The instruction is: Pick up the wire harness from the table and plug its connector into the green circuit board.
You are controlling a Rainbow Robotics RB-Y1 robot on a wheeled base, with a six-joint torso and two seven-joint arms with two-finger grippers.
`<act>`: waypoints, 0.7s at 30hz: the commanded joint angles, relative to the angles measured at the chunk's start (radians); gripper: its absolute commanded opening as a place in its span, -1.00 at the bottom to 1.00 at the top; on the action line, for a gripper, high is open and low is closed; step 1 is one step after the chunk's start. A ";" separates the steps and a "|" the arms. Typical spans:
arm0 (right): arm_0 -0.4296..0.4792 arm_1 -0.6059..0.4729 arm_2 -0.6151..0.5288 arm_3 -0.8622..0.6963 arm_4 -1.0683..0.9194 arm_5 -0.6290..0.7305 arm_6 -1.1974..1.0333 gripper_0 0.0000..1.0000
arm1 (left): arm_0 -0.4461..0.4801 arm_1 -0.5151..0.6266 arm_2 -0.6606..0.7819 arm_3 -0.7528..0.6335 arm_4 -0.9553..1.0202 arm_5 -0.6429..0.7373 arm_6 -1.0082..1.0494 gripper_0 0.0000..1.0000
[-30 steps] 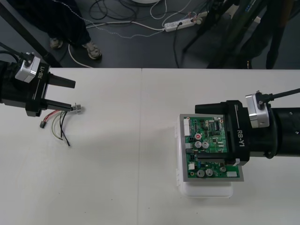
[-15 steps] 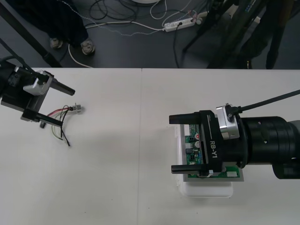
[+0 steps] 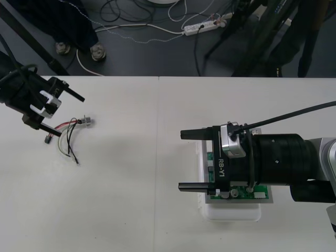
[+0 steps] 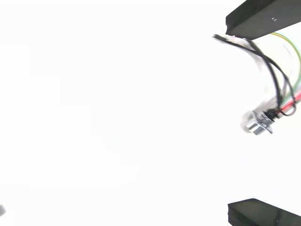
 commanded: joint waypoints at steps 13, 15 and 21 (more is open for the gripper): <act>0.023 0.022 0.106 0.039 0.010 0.093 0.123 1.00 | -0.291 0.092 -0.394 0.022 -0.008 0.256 -0.479 1.00; 0.024 0.020 0.107 0.039 0.009 0.100 0.130 1.00 | -0.314 0.094 -0.442 0.022 -0.008 0.284 -0.545 1.00; 0.021 0.022 0.096 0.039 -0.024 0.098 0.149 1.00 | -0.383 0.094 -0.569 0.024 -0.013 0.343 -0.728 1.00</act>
